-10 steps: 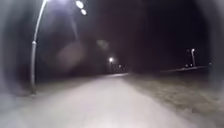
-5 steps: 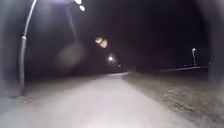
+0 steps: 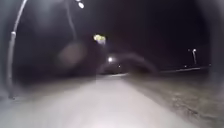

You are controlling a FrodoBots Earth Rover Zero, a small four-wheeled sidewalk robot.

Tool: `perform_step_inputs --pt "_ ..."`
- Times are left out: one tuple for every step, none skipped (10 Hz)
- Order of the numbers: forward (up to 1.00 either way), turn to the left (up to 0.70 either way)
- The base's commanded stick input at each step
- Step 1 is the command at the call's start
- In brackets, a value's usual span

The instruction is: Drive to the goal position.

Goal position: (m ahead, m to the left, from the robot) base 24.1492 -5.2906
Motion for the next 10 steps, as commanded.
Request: perform_step_inputs --pt "0.7 0.14" --pt "0.7 0.14" --pt "0.7 0.06" --pt "0.7 0.01" --pt "0.7 0.0" --pt "0.7 0.0" --pt "0.7 0.0" --pt "0.7 0.0" --pt "0.7 0.0" --pt "0.7 0.0"
